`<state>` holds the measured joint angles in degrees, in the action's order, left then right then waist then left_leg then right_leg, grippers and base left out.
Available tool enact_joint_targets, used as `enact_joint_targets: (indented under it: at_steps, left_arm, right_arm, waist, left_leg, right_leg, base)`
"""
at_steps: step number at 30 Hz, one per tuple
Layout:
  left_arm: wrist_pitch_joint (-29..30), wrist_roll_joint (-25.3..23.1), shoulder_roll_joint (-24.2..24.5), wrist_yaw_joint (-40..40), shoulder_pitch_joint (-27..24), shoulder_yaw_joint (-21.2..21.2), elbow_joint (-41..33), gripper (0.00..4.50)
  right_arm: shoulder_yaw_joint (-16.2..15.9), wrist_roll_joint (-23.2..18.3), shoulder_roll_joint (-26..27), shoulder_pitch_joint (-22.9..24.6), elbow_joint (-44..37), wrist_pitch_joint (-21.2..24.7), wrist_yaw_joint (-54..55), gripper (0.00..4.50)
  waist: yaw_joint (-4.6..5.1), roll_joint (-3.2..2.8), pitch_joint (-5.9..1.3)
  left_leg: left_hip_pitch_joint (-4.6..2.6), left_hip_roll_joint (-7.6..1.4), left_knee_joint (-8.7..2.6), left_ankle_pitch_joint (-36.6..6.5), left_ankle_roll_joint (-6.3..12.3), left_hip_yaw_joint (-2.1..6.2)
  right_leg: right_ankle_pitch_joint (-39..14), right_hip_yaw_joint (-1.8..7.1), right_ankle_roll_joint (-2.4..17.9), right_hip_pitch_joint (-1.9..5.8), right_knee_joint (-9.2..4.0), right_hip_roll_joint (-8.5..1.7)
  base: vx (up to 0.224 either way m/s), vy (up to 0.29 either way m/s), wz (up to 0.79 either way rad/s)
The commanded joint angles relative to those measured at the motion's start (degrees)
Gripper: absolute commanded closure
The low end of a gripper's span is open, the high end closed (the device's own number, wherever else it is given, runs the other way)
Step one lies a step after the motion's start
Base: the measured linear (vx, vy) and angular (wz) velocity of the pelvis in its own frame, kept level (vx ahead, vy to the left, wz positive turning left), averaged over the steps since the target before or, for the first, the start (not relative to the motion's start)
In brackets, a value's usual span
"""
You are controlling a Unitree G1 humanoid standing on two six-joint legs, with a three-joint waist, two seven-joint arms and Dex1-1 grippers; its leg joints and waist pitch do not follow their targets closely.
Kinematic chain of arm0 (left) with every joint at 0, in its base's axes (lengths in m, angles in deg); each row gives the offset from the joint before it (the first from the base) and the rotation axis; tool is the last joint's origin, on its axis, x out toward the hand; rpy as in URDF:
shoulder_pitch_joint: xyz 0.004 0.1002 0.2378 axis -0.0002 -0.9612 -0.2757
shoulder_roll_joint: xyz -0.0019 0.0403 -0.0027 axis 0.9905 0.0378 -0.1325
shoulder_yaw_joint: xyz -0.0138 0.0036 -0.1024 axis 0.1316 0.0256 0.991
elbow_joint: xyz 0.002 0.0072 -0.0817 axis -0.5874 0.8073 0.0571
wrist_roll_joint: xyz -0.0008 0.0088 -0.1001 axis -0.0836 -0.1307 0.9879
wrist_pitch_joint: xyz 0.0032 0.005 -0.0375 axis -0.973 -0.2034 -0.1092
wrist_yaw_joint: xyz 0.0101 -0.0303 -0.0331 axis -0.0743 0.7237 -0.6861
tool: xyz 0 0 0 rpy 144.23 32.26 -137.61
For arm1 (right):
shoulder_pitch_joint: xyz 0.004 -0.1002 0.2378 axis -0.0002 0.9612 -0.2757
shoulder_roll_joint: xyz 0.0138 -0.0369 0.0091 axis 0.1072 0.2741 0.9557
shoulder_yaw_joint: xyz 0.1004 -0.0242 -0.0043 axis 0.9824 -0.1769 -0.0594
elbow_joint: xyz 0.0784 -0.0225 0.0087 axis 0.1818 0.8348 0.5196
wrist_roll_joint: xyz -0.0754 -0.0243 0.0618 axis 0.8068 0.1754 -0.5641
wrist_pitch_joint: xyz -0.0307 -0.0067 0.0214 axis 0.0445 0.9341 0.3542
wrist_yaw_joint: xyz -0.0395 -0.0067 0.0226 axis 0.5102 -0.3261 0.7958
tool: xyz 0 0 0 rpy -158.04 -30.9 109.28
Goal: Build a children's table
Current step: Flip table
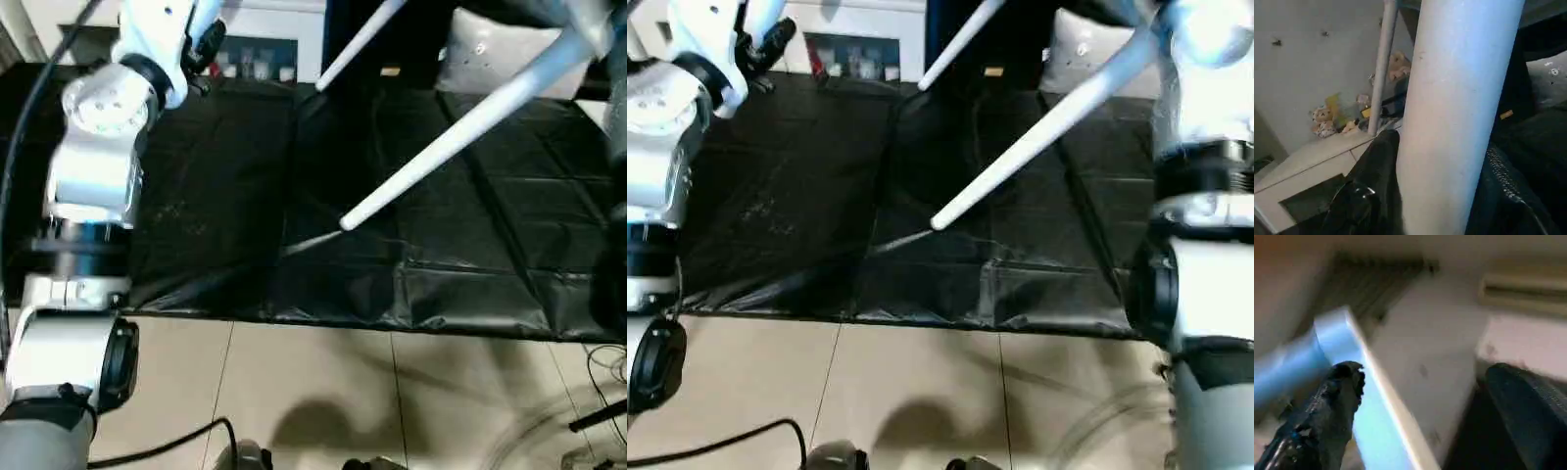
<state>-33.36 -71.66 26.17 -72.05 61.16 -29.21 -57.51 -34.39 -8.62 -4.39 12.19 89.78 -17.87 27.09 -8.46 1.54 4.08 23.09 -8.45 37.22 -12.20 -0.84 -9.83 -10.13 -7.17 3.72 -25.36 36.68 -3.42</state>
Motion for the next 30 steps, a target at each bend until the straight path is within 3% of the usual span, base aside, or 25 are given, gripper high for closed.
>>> enact_joint_targets:
  at_steps: [1,2,4,8,11,12,13,16,21,24,28,30]
  left_arm:
    - [0.46,1.81,0.22,1.23,-0.68,1.99,-0.91,2.78]
    - [-0.21,1.62,0.5,1.09,-1.07,1.86,-0.87,2.78]
    - [-0.53,1.88,0.53,0.69,-1.85,2.01,-1.16,2.8]
    - [-1.57,2.63,0.58,0.63,-4.65,2.65,-2.33,2.83]
    - [-1.13,3.85,0.58,0.07,-7.0,3.54,-3.53,2.85]
    - [-0.52,4.24,0.68,0.09,-8.37,4.0,-4.45,2.85]
    - [-0.65,4.43,0.77,-0.13,-9.56,4.17,-5.26,2.85]
    - [-1.94,5.38,0.52,-1.02,-12.17,4.72,-6.9,2.88]
    - [-2.03,5.96,0.65,-1.67,-13.89,4.71,-8.12,2.94]
    - [-2.34,6.21,0.86,-2.01,-14.47,4.22,-8.46,2.94]
    - [-2.74,6.48,1.02,-1.98,-14.89,3.63,-8.36,2.94]
    - [-2.76,6.6,1.06,-1.96,-14.95,3.57,-8.37,2.94]
  right_arm:
    - [0.16,-4.13,0.98,3.44,-4.9,2.91,-2.61,0.0]
    - [-0.18,-4.95,1.19,4.74,-6.73,3.94,-2.82,0.0]
    - [-0.69,-5.64,1.54,7.38,-9.55,4.58,-2.99,0.0]
    - [-0.57,-8.08,3.79,17.11,-17.24,11.2,-0.78,0.0]
    - [-1.48,-8.32,5.36,25.43,-22.29,14.95,1.63,0.0]
    - [-2.18,-8.02,6.59,30.34,-24.6,16.26,3.17,0.0]
    - [-2.15,-7.85,7.87,33.34,-25.24,16.8,4.88,0.0]
    - [-1.62,-5.33,11.03,39.83,-23.82,17.21,10.36,0.0]
    - [-0.27,-3.25,13.33,42.64,-21.54,21.12,17.44,0.0]
    - [0.3,-4.57,14.47,42.14,-19.16,23.92,19.13,0.0]
    - [-0.72,-2.07,14.59,35.29,-7.14,24.56,20.32,0.0]
    - [-0.77,-2.15,14.69,34.09,-5.42,25.11,19.61,0.0]
  waist:
    - [0.05,-0.03,-5.06]
    - [0.12,-0.03,-5.02]
    - [0.27,-0.07,-4.95]
    - [0.44,-0.06,-4.73]
    - [0.32,-0.2,-5.0]
    - [0.3,-0.1,-5.1]
    - [0.2,-0.32,-5.0]
    - [0.26,-0.17,-5.4]
    - [0.31,-0.47,-4.96]
    - [0.35,-0.57,-4.93]
    - [0.59,-0.39,-4.92]
    - [0.51,-0.41,-4.93]
  left_leg:
    - [-0.78,-5.41,-3.3,1.24,10.18,2.2]
    - [-0.84,-5.47,-3.4,0.5,9.83,2.21]
    - [-1.04,-5.31,-3.63,-2.34,7.29,2.14]
    - [-1.35,-5.33,-4.24,-6.21,3.48,2.26]
    - [-1.56,-5.54,-4.44,-5.57,2.62,2.38]
    - [-1.41,-5.51,-4.4,-4.69,2.61,2.34]
    - [-1.37,-5.53,-4.5,-4.7,2.67,2.32]
    - [-1.18,-5.18,-4.3,-3.7,2.64,2.18]
    - [-1.71,-5.27,-4.66,-6.9,1.32,2.19]
    - [-1.72,-5.47,-4.85,-7.37,0.82,2.37]
    - [-1.52,-5.14,-4.74,-7.6,0.07,2.18]
    - [-1.51,-5.13,-4.67,-7.31,0.4,2.13]
  right_leg:
    - [-2.71,4.32,10.39,4.56,-3.17,-6.4]
    - [-3.96,4.28,10.27,4.56,-3.41,-6.52]
    - [-9.11,4.27,9.26,4.69,-4.25,-6.68]
    - [-15.63,4.32,6.65,4.74,-5.08,-6.72]
    - [-13.39,4.44,6.74,4.68,-4.96,-6.88]
    - [-12.27,4.53,6.82,4.81,-4.81,-6.91]
    - [-11.67,4.58,7.04,4.67,-4.91,-7.03]
    - [-10.35,4.49,7.65,4.73,-4.76,-6.98]
    - [-14.5,4.45,6.9,4.26,-5.5,-6.83]
    - [-14.43,4.5,6.63,4.38,-5.44,-6.96]
    - [-14.71,4.5,7.22,4.6,-5.48,-7.15]
    - [-14.39,4.57,7.22,4.66,-5.43,-7.18]
  base:
    - [0.0,0.0,0.0]
    - [0.0,0.0,0.0]
    - [0.0,0.0,0.0]
    - [0.0,0.0,0.0]
    - [0.0,0.0,0.0]
    - [0.0,0.0,0.0]
    - [0.0,0.0,0.0]
    - [0.0,0.0,0.0]
    - [0.0,0.0,0.0]
    - [0.0,0.0,0.0]
    - [0.0,0.0,0.0]
    - [0.0,0.0,0.0]
